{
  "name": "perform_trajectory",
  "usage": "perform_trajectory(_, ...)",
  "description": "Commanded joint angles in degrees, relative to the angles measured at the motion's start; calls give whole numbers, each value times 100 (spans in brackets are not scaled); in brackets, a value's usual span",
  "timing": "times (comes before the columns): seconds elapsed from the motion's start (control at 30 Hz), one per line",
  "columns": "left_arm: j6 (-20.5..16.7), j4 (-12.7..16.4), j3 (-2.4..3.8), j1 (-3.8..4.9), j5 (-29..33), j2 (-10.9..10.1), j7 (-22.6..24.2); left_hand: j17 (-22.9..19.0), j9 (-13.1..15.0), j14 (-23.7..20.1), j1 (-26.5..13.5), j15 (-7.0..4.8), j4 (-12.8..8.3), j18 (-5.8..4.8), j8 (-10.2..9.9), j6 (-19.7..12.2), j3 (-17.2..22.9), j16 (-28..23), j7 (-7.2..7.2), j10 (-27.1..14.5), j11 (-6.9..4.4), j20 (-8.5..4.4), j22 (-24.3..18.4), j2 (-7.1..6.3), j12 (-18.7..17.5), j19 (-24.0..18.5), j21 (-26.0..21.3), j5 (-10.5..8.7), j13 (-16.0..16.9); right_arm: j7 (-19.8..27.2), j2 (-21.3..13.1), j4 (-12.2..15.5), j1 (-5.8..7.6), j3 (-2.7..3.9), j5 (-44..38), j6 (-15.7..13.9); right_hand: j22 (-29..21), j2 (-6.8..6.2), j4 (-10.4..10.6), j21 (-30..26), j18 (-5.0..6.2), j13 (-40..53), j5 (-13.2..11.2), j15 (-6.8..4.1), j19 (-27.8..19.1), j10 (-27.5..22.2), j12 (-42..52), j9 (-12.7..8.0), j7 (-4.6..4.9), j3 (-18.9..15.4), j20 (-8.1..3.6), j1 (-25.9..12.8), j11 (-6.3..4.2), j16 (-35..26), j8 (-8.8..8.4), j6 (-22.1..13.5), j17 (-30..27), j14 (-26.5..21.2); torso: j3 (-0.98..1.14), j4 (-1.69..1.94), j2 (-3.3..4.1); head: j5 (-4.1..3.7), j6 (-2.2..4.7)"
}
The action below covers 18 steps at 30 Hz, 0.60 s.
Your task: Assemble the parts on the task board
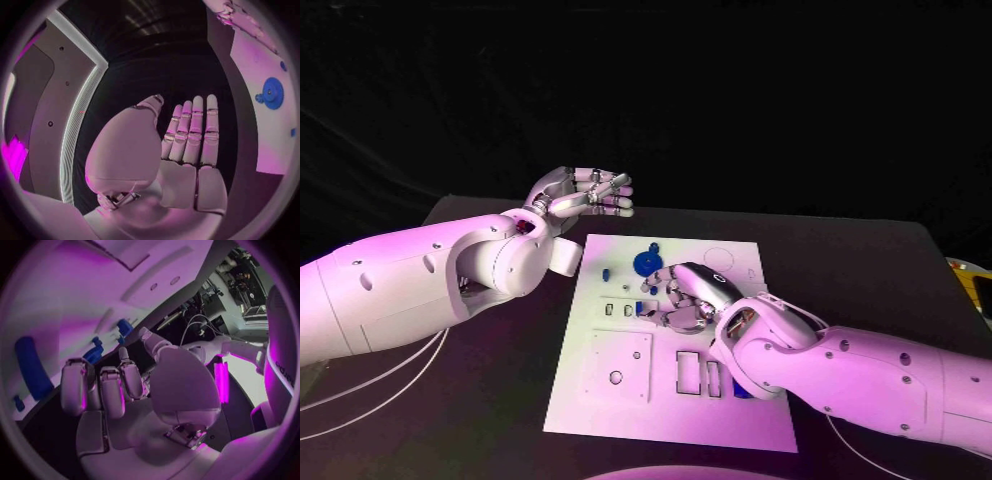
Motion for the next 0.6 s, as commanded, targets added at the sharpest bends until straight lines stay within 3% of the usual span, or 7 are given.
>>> perform_trajectory(0.03, 347, -108, 2, 4, -826, 30, -644, 198, 30, 418, -244, -146, 14, 42, 58, 114, -53, 256, -63, 286, -103, -154, 93, 5, 84, 315, 214, -13, 46, 1083, -253, 193, 117, 40, 1284, -279, 387, 79, 77, -105, 81, 117, 137, 20, -90, -76, -51, 12, -1, -9, -14, 2, 3, -44, 43, 56, 877, 458, 10, -14, -43, -8, 12)
perform_trajectory(0.17, 614, -254, 1, 4, -1551, 66, -1361, 1038, 80, 1481, -422, -444, 11, 17, 62, 188, -69, 1480, -182, 739, -291, -524, 473, -63, 236, 1110, 988, -15, 171, 1228, -656, 425, 342, 76, 2066, -229, 208, 209, 135, -342, 139, -95, 177, 7, -242, -269, -224, 38, -12, 27, -23, 53, -6, -126, 115, 81, 664, 402, 30, -40, -100, 26, 7)
perform_trajectory(0.27, 812, -346, 0, 3, -2078, 111, -1851, 2209, 193, 1326, -559, -531, 15, -20, 177, 249, -105, 2998, -266, 881, -392, -666, 1010, -78, 597, 1095, 1842, -7, 514, 1228, -909, 506, 514, 90, 2317, -176, 210, 199, 174, -347, 138, -102, 190, 3, -237, -271, -226, 58, -20, -2, -29, 20, -15, -131, 166, 104, 664, 402, 44, -70, -134, 55, -2)
perform_trajectory(0.33, 994, -393, 0, 3, -2452, 157, -2252, 3833, 366, 1792, -642, -681, -7, -21, 388, 265, -120, 4719, -363, 848, -479, -768, 1538, 1, 1278, 1108, 2666, 38, 1098, 1205, -1088, 531, 634, 96, 2546, -137, 229, 191, 181, -325, 132, -100, 195, -1, -219, -267, -223, 66, -26, -12, -31, 16, -19, -128, 185, 113, 675, 405, 49, -66, -165, 39, -28)
perform_trajectory(0.4, 1196, -421, 0, 3, -2809, 199, -2615, 4530, 501, 2052, -913, -669, -7, 11, 577, 174, -227, 5352, -388, 794, -548, -788, 1801, 13, 1875, 967, 3043, 7, 1574, 1180, -1226, 517, 752, 99, 2758, -112, 230, 187, 185, -324, 131, -98, 196, -3, -217, -263, -220, 70, -28, -17, -33, 14, -22, -127, 194, 117, 679, 407, 53, -73, -180, 49, -42)
perform_trajectory(0.43, 1298, -432, -1, 3, -3015, 223, -2814, 4961, 618, 2245, -1104, -721, 21, -63, 749, 204, -297, 5715, -455, 823, -583, -814, 2487, 27, 2292, 1154, 3585, -16, 1890, 1164, -1301, 503, 814, 100, 2861, -95, 238, 187, 186, -315, 128, -94, 200, -4, -210, -258, -216, 72, -29, -18, -34, 15, -23, -126, 199, 120, 683, 408, 62, -83, -193, 59, -53)
perform_trajectory(0.6, 1828, -483, 0, 8, -4072, 384, -3737, 5745, 1276, 2558, -1356, -829, 36, -242, 1561, 33, -388, 6338, -603, 599, -730, -902, 4059, 120, 4290, 1401, 4837, -4, 3630, 1054, -1633, 413, 1035, 104, 3176, -13, 243, 163, 189, -312, 126, -103, 223, -11, -202, -260, -220, 84, -37, -36, -39, 18, -30, -129, 226, 121, 679, 408, 80, -72, -250, 64, -89)
